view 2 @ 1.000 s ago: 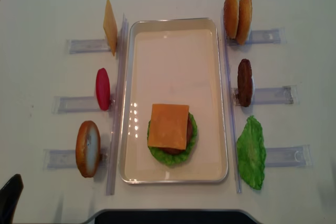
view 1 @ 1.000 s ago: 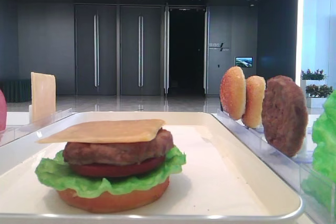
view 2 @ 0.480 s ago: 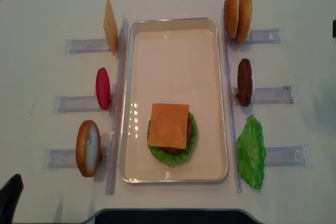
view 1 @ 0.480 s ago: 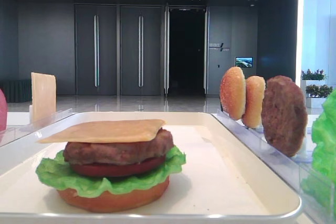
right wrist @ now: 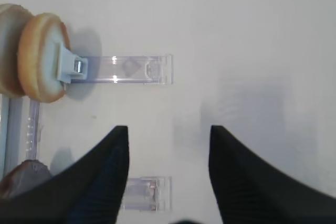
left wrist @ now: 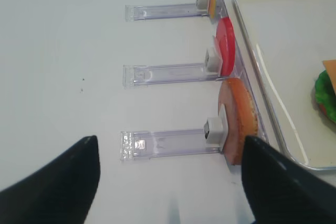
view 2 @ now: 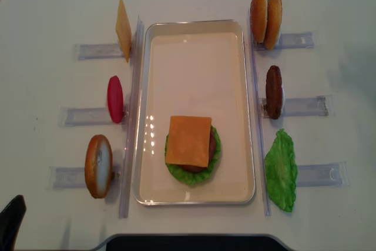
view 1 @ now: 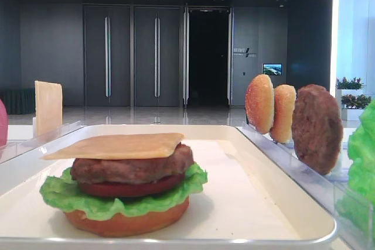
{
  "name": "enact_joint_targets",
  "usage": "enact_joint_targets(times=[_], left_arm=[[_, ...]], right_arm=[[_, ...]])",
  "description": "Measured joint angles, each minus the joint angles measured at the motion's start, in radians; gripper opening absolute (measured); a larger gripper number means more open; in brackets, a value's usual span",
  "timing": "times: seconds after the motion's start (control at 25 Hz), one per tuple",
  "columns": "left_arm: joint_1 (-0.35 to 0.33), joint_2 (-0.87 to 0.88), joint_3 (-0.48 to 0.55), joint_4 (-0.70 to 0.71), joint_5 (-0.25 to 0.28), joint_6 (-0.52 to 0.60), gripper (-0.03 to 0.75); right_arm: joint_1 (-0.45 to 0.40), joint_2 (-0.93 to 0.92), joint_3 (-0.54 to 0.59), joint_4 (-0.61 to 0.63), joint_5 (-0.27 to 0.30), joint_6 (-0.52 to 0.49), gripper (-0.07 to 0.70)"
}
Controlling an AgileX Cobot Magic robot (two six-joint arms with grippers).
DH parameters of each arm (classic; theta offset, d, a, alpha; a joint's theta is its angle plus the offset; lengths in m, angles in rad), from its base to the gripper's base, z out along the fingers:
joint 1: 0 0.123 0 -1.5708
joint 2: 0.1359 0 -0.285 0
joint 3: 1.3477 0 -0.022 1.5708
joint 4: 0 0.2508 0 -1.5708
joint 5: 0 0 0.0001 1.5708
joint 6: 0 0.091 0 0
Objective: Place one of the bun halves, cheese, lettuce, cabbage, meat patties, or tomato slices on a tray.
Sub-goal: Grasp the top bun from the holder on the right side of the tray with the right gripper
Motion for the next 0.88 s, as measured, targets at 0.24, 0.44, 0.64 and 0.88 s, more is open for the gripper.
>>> enact_joint_targets(times=[0.24,0.44,0.64,0.88], left_arm=[[0.000,0.000,0.000,0.000,0.000,0.000,0.643],[0.000,0.000,0.000,0.000,0.000,0.000,0.643],[0.000,0.000,0.000,0.000,0.000,0.000,0.643],[0.000,0.000,0.000,0.000,0.000,0.000,0.643]], right_arm=[[0.000,0.179,-0.194,0.000,0.094,0.000,0.361],[0.000,0.244,-0.279,0.000,0.112,0.000,0.361],[0.000,0.267,-0.291,-0.024,0.110,0.016,0.361],[0.019,0.273,-0.291,-0.086,0.156,0.109,0.361]])
